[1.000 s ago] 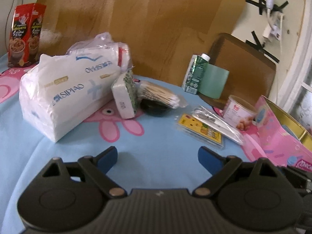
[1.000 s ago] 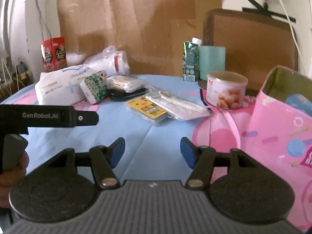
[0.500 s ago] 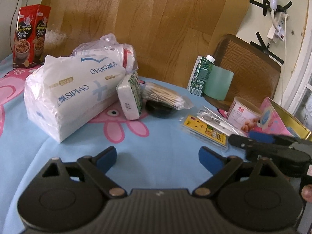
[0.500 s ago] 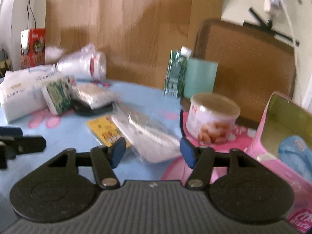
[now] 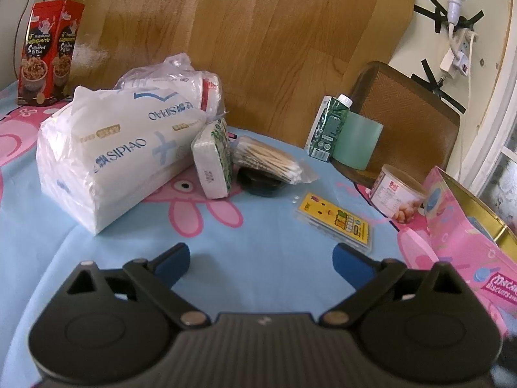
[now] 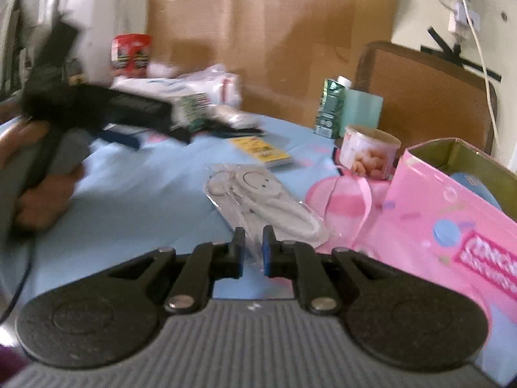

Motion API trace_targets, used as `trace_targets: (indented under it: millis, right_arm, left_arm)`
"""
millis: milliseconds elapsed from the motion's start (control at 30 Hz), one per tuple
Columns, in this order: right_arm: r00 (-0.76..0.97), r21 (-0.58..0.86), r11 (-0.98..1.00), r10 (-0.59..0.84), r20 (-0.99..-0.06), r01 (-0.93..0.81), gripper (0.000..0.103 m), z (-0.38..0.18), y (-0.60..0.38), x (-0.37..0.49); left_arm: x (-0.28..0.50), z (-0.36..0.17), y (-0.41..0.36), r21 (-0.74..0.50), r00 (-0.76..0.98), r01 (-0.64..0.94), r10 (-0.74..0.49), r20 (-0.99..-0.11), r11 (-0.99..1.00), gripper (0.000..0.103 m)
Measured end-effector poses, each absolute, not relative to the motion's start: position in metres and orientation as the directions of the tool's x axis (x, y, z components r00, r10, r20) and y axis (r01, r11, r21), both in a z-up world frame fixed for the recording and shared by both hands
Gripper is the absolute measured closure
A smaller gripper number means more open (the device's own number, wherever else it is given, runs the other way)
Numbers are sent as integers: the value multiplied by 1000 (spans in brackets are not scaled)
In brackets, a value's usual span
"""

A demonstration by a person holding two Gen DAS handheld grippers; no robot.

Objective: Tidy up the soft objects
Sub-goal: 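Grasp the white bagged smiley item with the right gripper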

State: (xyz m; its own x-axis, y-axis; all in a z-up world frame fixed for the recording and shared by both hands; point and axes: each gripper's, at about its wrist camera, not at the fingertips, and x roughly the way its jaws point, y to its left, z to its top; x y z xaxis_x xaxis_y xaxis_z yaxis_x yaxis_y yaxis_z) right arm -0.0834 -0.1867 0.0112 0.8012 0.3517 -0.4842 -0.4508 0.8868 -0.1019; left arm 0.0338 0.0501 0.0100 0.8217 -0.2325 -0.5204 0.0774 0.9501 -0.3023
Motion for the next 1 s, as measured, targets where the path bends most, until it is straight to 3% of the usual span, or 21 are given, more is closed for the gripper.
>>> trace_targets:
  millis: [133,167,233,300,600,767,1000]
  right_arm:
    - [813,-134,874,363,-456,-466,82,8,-190,-111]
    - [815,-122,880,363,-452,-460,77,9,-193,-112]
    - [829,-85,899,354,-433,-429,50,11,-199,-109]
    - [845,-40,921,339,-414,-389,44,13,-208,-104]
    - [885,91,962,274,-376,-259,44,12,-248,-74]
    - [838,257,938,327,-437,-232,45,2,-267,-60]
    - [848,264,941,311,-430,-211,45,2,-266,-65]
  left_arm:
    - [35,10,42,-259,813,92,-223,-537,962,3]
    - [35,10,38,-232,812,90,-206,-547,969,3]
    - [35,10,29,-174,808,86,-171,-563,981,3]
    - [35,10,22,-129,806,85,-145,-575,988,3]
    - [36,9,17,-84,799,82,-116,-590,993,3]
    - [37,9,17,-79,798,80,-112,-592,994,3]
    - [39,9,15,-63,796,80,-102,-597,995,3]
